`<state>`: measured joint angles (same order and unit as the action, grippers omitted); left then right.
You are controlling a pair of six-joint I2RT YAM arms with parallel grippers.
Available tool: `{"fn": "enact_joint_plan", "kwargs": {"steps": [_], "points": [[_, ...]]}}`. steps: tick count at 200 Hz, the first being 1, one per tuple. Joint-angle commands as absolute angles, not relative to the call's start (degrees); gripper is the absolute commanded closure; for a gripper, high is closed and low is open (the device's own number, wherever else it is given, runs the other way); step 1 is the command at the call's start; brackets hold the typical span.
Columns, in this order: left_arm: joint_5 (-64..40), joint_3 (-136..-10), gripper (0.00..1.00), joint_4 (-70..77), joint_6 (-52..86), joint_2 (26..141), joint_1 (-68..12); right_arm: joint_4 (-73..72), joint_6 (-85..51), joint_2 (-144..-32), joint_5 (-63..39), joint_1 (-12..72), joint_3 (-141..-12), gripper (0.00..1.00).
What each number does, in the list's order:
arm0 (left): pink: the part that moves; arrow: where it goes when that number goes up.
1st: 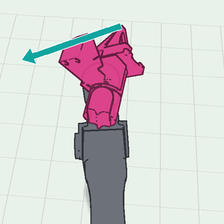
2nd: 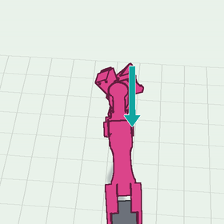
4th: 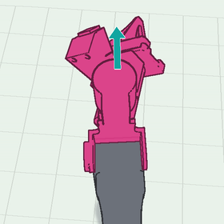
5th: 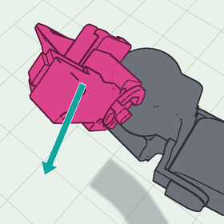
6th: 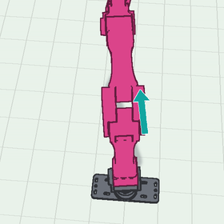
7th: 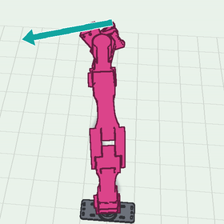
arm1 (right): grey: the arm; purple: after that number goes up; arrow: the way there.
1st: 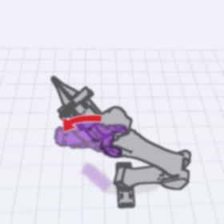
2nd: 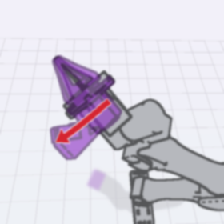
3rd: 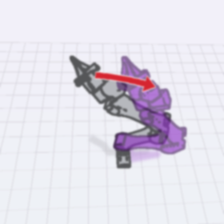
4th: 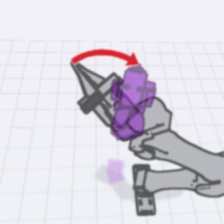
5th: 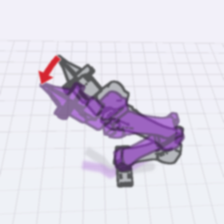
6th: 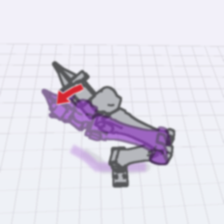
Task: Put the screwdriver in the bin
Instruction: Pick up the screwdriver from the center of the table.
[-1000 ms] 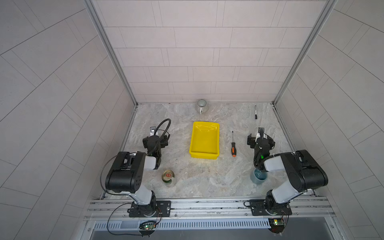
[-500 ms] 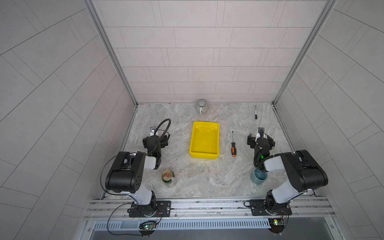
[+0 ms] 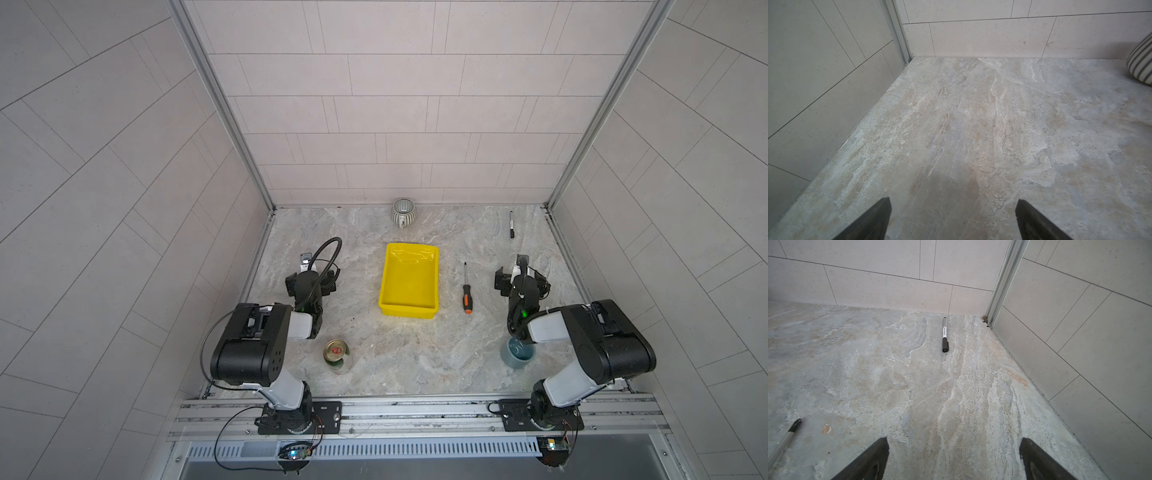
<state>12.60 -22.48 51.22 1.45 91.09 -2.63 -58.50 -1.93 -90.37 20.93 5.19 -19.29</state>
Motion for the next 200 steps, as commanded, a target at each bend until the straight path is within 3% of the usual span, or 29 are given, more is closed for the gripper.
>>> {"fn": "enact_joint_plan", "kwargs": {"steps": [1,60,82,102,118,136,150,158,169,174,200], "points": [[12.2,-22.6,0.00,53.1,1.0,90.9,-2.5,-59.0,-1.6,-90.9,21.1,5.2,-19.5,0.00],[10.7,-20.6,0.00,54.2,0.1,87.5,-2.8,-65.4,-0.6,-88.9,21.8,5.9,-15.6,0.01],[13.8,-22.9,0.00,40.1,0.0,76.9,-4.7,-61.6,0.8,-79.7,27.6,8.7,-13.2,0.01],[18.1,-28.9,0.00,21.4,-0.1,66.4,-10.2,-48.0,4.6,-68.0,36.6,15.8,-15.4,0.01],[19.9,-32.7,0.00,10.0,3.2,60.3,-15.9,-27.0,5.6,-57.8,45.2,22.7,-23.1,0.00],[16.2,-36.1,0.00,-4.5,16.2,54.3,-19.1,8.6,-15.3,-50.2,44.0,23.8,-37.7,0.00],[4.7,-37.8,0.00,-16.1,21.2,50.7,-19.2,32.0,-34.7,-46.7,38.7,23.6,-42.5,0.00],[-4.7,-37.0,0.00,-18.3,16.9,48.9,-19.2,33.2,-41.7,-44.5,38.8,23.6,-38.5,0.00],[-14.5,-34.0,0.00,-19.0,11.4,46.3,-19.2,27.6,-35.8,-41.7,31.9,22.2,-30.9,0.04],[-14.0,-32.0,0.00,-17.9,13.1,45.0,-19.2,26.7,-34.6,-40.8,30.8,22.2,-28.7,0.07],[-8.8,-29.0,0.00,-15.6,16.0,41.2,-19.0,24.7,-33.6,-32.3,29.4,24.4,-23.0,0.09]]}}
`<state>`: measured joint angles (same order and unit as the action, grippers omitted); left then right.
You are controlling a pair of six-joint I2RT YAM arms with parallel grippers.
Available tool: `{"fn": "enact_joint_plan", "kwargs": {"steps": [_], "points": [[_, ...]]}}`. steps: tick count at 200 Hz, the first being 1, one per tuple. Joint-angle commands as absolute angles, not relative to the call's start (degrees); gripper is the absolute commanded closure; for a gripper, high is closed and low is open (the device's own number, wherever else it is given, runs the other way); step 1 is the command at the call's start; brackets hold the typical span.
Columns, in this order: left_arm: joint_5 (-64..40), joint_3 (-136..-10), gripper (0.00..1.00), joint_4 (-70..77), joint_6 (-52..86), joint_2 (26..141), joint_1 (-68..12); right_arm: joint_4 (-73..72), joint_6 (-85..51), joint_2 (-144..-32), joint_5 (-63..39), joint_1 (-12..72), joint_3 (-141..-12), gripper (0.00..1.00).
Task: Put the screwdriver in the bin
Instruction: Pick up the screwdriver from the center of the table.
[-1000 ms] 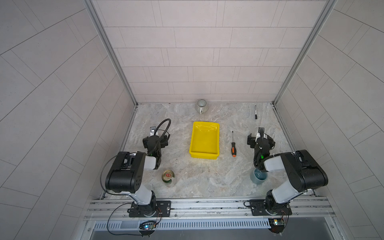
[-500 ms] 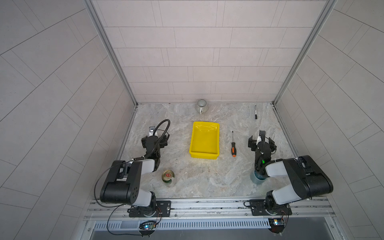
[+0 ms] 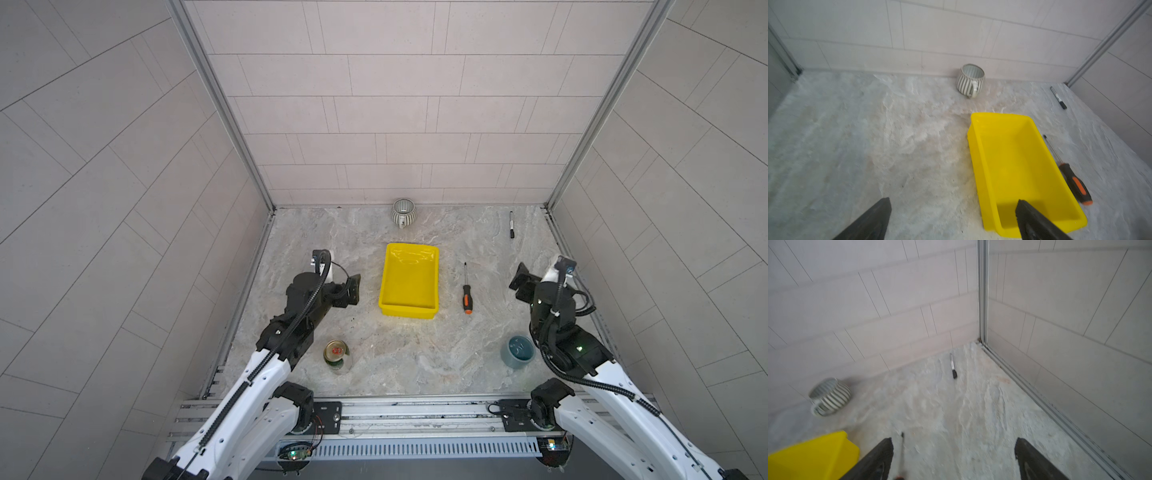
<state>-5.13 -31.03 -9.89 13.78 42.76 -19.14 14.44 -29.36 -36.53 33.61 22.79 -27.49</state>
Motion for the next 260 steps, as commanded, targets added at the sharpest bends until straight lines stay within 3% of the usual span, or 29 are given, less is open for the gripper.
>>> {"fn": "enact_joint_plan", "kwargs": {"steps": [1,66,100,114,148,188,227,260], "points": [[-8.6,-29.1,0.00,-15.6,16.1,41.2,-19.0,24.5,-33.5,-32.0,29.6,24.5,-22.8,0.09],[-5.6,-30.4,0.00,-17.2,16.5,43.9,-19.0,21.5,-30.8,-29.2,29.4,27.3,-20.7,0.08],[8.0,-30.2,0.00,-23.3,21.2,39.3,-18.9,19.5,-29.4,-30.6,28.3,28.2,-20.7,0.07],[13.1,-29.5,0.00,-25.4,23.3,36.9,-18.6,20.9,-29.9,-32.3,28.2,28.3,-21.9,0.01],[31.9,-30.0,0.00,-35.6,34.7,32.3,-17.4,33.3,-35.8,-47.2,27.7,28.3,-34.7,0.01],[31.6,-26.5,0.00,-31.5,35.8,30.7,-15.0,41.3,-34.5,-69.4,21.9,28.0,-50.6,0.00],[36.2,-27.4,0.00,-24.8,35.4,39.6,-14.0,41.0,-36.3,-79.4,7.9,27.5,-57.9,0.03],[29.4,-30.9,0.00,-25.3,34.8,51.6,-10.3,40.7,-34.5,-84.0,6.3,27.6,-59.0,0.22]]}}
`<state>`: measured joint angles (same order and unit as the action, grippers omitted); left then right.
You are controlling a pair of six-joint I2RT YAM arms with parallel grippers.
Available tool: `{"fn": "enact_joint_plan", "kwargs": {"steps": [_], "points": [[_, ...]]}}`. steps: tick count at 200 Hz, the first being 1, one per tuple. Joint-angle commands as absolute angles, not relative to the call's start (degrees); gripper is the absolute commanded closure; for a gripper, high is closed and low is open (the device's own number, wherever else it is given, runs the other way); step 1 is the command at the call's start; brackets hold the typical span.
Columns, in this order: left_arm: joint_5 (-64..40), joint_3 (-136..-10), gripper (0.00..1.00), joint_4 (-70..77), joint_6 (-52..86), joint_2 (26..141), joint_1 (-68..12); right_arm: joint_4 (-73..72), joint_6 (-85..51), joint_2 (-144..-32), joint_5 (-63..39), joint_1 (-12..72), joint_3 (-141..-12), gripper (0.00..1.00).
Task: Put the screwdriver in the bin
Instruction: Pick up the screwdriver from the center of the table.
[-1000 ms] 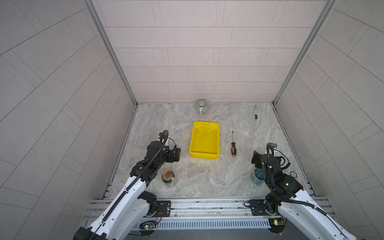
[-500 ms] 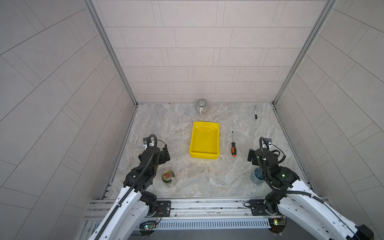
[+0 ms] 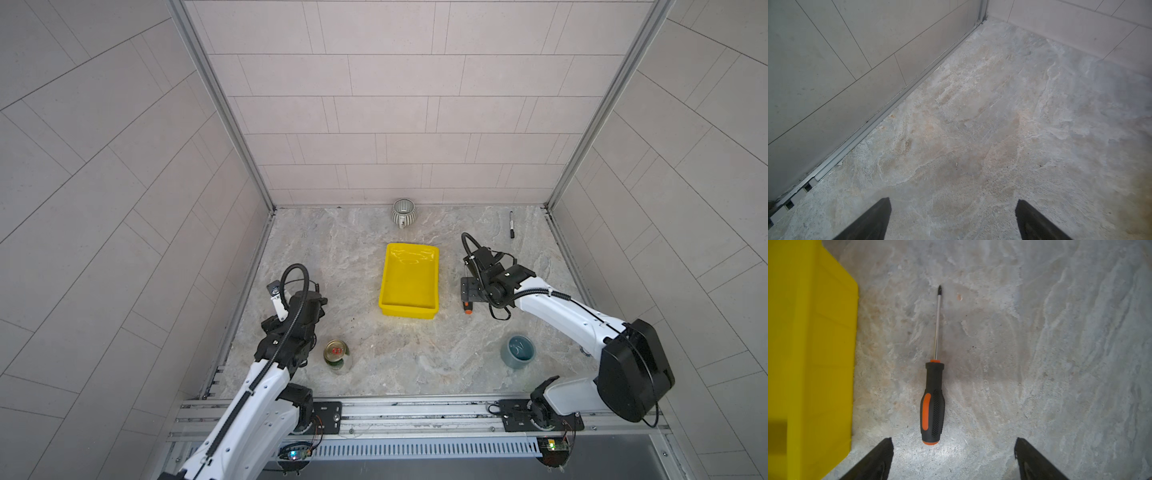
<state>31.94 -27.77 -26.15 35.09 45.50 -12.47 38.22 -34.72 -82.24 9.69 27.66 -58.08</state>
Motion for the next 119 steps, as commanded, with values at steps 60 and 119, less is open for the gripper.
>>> {"fn": "enact_joint_plan", "kwargs": {"steps": [60,119], "points": [[26.8,-30.2,0.07,-24.6,34.7,51.0,-10.0,39.1,-32.5,-90.0,5.8,27.2,-60.0,0.45],[25.3,-28.5,0.07,-23.1,33.8,47.9,-10.0,37.8,-31.7,-95.9,3.3,25.5,-61.8,0.46]]}}
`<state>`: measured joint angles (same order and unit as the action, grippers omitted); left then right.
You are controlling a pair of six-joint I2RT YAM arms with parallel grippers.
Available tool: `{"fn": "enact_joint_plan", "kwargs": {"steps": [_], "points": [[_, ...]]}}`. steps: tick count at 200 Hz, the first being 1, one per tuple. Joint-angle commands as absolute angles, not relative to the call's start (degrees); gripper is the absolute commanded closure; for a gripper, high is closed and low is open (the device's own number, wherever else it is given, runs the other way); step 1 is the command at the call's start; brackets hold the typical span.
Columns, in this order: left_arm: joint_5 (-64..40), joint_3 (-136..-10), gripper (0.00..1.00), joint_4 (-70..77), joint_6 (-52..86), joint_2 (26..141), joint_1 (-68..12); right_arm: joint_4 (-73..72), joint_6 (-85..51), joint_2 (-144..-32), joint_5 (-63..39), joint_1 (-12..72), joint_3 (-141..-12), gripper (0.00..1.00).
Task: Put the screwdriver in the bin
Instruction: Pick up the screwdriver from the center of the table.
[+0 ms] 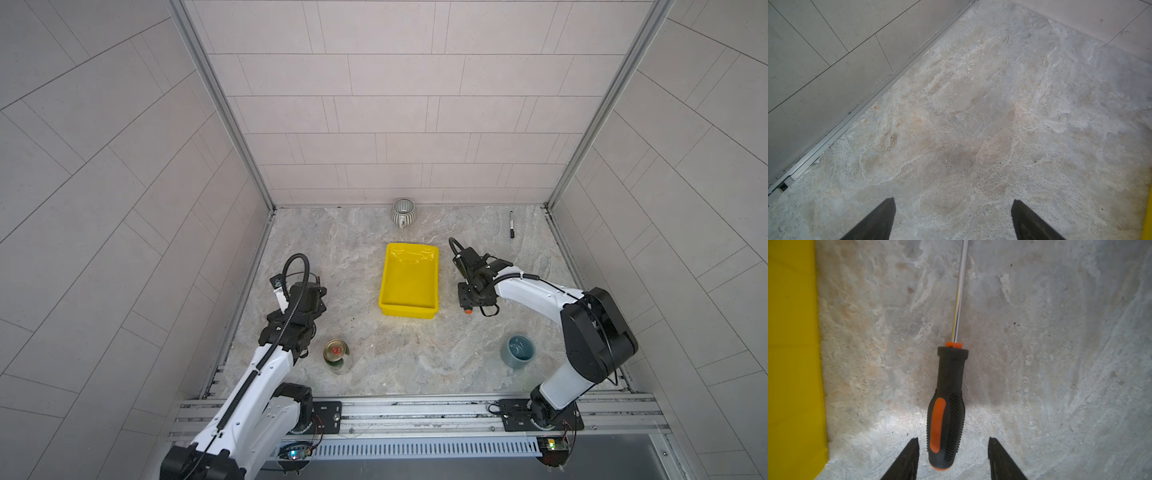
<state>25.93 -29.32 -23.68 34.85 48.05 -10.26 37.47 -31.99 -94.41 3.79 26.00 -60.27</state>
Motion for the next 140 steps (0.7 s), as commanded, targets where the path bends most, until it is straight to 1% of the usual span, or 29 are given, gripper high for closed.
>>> {"fn": "enact_joint_plan", "kwargs": {"steps": [1,25,35,62,78,98,131,140], "points": [[25.3,-28.5,0.07,-23.1,33.8,47.9,-10.1,37.7,-31.7,-95.9,3.3,25.6,-61.8,0.46],[25.7,-28.9,0.07,-23.3,33.8,48.6,-10.1,36.2,-31.7,-98.2,2.6,25.0,-61.6,0.48],[25.4,-28.9,0.07,-23.0,33.8,49.0,-10.1,35.9,-31.7,-99.5,1.6,24.8,-62.0,0.50],[25.2,-28.7,0.07,-22.7,33.5,48.6,-10.1,35.9,-31.9,-101.6,2.3,24.5,-62.7,0.52],[23.6,-28.3,0.08,-21.8,32.5,48.3,-10.1,36.1,-32.3,-102.0,2.5,24.4,-63.0,0.56],[24.1,-28.0,0.08,-21.9,32.5,47.5,-10.1,35.3,-33.7,-100.7,3.6,24.4,-61.3,0.63],[21.7,-27.6,0.08,-20.5,31.3,47.2,-10.1,35.8,-35.0,-97.2,3.2,24.4,-58.6,0.81],[20.0,-27.5,0.08,-20.0,30.8,47.1,-10.1,36.1,-35.3,-95.2,3.6,24.4,-57.3,0.83]]}}
